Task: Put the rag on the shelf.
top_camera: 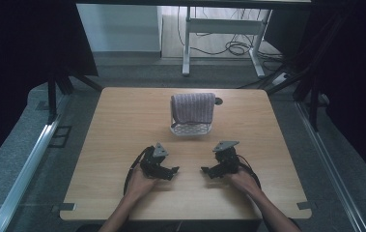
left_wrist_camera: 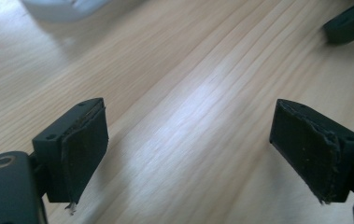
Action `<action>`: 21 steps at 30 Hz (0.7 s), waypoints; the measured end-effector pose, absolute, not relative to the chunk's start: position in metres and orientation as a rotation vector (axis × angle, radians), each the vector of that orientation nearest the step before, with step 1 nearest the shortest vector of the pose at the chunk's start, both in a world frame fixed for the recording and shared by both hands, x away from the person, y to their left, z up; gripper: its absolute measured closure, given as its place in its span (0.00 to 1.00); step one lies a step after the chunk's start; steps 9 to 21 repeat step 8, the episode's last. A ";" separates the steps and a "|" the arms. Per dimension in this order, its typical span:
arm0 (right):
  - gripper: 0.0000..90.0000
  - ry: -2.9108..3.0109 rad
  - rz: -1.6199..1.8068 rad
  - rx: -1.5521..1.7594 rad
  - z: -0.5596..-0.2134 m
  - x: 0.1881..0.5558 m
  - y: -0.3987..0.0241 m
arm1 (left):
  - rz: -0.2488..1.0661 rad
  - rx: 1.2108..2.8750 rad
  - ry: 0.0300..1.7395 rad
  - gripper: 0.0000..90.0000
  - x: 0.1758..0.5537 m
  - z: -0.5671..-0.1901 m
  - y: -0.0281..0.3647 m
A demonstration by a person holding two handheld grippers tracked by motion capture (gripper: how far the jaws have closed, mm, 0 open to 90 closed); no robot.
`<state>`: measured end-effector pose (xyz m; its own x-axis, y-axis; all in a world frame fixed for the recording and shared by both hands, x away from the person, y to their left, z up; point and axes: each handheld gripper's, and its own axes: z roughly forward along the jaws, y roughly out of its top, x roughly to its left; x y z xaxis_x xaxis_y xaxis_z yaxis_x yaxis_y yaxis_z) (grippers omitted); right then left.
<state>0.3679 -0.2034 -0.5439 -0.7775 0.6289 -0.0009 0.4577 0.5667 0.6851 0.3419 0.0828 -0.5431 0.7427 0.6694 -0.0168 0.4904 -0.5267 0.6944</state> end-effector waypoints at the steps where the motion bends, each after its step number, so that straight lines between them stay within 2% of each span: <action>1: 0.00 2.545 1.027 0.910 -0.545 0.368 -0.204 | 0.329 2.237 0.868 0.13 0.342 -0.543 0.083; 21: 0.00 2.544 1.022 0.909 -0.545 0.367 -0.204 | 0.321 2.250 0.884 0.11 0.343 -0.544 0.082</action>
